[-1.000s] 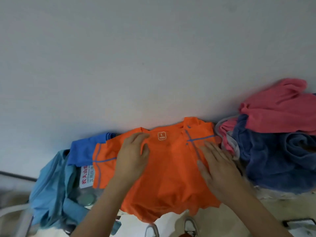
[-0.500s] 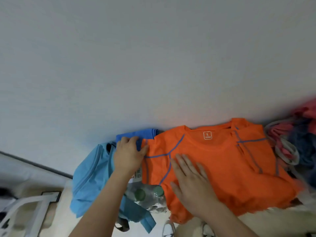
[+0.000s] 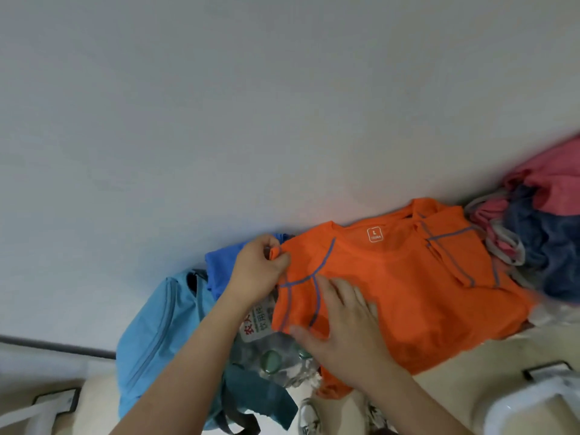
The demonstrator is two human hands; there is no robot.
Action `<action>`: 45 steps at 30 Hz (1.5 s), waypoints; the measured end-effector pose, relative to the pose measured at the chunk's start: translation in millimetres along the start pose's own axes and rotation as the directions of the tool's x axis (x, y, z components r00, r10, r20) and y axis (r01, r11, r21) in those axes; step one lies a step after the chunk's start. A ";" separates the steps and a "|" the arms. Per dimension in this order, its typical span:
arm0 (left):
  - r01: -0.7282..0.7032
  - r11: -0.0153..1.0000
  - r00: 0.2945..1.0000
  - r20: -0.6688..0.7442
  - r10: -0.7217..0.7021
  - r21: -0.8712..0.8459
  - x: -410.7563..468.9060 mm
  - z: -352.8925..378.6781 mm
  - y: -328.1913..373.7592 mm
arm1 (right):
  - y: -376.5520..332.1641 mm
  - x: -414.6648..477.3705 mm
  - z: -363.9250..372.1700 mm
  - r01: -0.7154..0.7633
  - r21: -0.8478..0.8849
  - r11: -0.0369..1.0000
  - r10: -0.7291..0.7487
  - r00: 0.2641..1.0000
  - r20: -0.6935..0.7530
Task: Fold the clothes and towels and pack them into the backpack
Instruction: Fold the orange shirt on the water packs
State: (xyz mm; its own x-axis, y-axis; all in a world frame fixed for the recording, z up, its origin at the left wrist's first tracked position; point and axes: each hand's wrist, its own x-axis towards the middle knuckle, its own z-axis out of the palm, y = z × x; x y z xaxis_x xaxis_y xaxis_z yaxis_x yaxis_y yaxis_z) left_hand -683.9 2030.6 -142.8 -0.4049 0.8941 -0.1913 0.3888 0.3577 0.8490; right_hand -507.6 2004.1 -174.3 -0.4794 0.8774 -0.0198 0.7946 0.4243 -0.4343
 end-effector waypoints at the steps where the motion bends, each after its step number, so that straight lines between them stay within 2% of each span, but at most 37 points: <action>1: 0.014 0.998 1.000 0.006 -0.013 -0.068 -1.9 2.9 7.6 | -14.1 0.4 -2.8 -0.045 0.071 0.997 0.044 0.999 0.009; 4: 0.100 0.950 0.993 0.088 -0.077 -0.295 -9.3 10.8 31.8 | -44.8 7.6 -0.9 -0.163 0.246 0.955 0.173 0.985 -0.018; 6: 0.136 0.920 0.984 0.158 -0.083 -0.366 -10.0 13.3 38.5 | -50.1 14.3 6.2 -0.203 0.296 0.933 0.242 0.965 -0.100; 9: 0.162 0.911 0.973 0.217 -0.082 -0.380 -5.8 16.2 40.3 | -45.2 21.2 7.0 -0.179 0.264 0.948 0.237 0.949 -0.209; 12: 0.216 0.911 0.952 0.281 -0.118 -0.350 3.0 14.1 41.2 | -30.3 22.8 -1.2 -0.180 0.328 0.928 0.251 0.949 -0.191; 14: 0.271 0.886 0.910 0.401 -0.108 -0.376 11.7 5.4 38.1 | -17.1 22.4 -5.8 -0.143 0.434 0.889 0.253 0.945 -0.208; 16: 0.284 0.883 0.829 0.558 -0.030 -0.374 20.6 -4.3 33.2 | -3.8 22.7 -11.9 -0.199 0.566 0.800 0.326 0.936 -0.131; 18: 0.165 0.955 0.790 0.612 0.021 -0.245 31.8 -7.6 28.0 | 12.4 25.9 -14.9 -0.284 0.683 0.673 0.372 0.928 0.018; 20: -0.052 0.999 0.842 0.538 0.045 -0.002 43.6 -3.5 28.3 | 25.7 28.6 -17.9 -0.366 0.772 0.519 0.400 0.902 0.159; 22: -0.259 0.931 0.880 0.460 0.119 0.256 53.9 5.2 31.6 | 37.6 30.9 -15.1 -0.401 0.798 0.449 0.432 0.880 0.199; 23: -0.352 0.850 0.885 0.435 0.165 0.393 57.7 11.6 34.6 | 41.7 30.7 -14.0 -0.410 0.794 0.448 0.451 0.871 0.195; 25: -0.485 0.665 0.869 0.396 0.295 0.568 64.8 27.5 36.2 | 45.1 30.5 -12.4 -0.419 0.764 0.491 0.478 0.863 0.166; 27: -0.543 0.583 0.839 0.400 0.368 0.604 67.8 45.6 34.4 | 47.6 28.6 -11.2 -0.386 0.630 0.674 0.457 0.888 0.054; 29: -0.559 0.493 0.829 0.433 0.354 0.667 68.5 63.0 30.0 | 50.4 25.0 -10.6 -0.348 0.318 0.882 0.391 0.917 -0.079; 30: -0.558 0.429 0.829 0.450 0.334 0.710 67.8 70.1 26.7 | 51.3 23.1 -10.5 -0.330 0.169 0.929 0.351 0.929 -0.114; 32: -0.546 0.322 0.830 0.450 0.330 0.773 67.4 78.7 21.4 | 48.7 22.2 -8.9 -0.322 0.012 0.947 0.321 0.939 -0.123; 34: -0.537 0.256 0.829 0.445 0.339 0.804 68.1 80.7 18.2 | 48.9 21.0 -1.8 -0.279 -0.108 0.954 0.263 0.954 -0.145; 37: -0.551 0.211 0.808 0.452 0.378 0.807 70.6 76.9 14.3 | 49.3 20.2 7.2 -0.243 -0.184 0.952 0.204 0.957 -0.208; 40: -0.596 0.253 0.759 0.433 0.485 0.762 72.6 73.3 10.0 | 46.5 18.4 7.8 -0.136 -0.207 0.969 0.083 0.966 -0.246; 43: -0.545 0.235 0.771 0.372 0.517 0.805 69.3 70.6 8.3 | 50.1 15.2 12.1 -0.022 -0.248 0.968 -0.016 0.989 -0.150; 45: -0.559 0.311 0.756 0.318 0.573 0.769 56.0 72.8 9.2 | 55.8 13.5 16.9 -0.015 -0.241 0.970 -0.008 0.996 -0.091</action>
State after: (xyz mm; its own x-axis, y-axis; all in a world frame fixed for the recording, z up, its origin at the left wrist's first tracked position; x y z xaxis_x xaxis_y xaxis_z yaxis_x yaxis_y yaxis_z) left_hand -642.8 2103.6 -181.5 0.1798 0.9662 0.1849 0.9834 -0.1815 -0.0080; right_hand -476.1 2035.8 -214.1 -0.4494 0.8909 0.0656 0.8679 0.4528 -0.2044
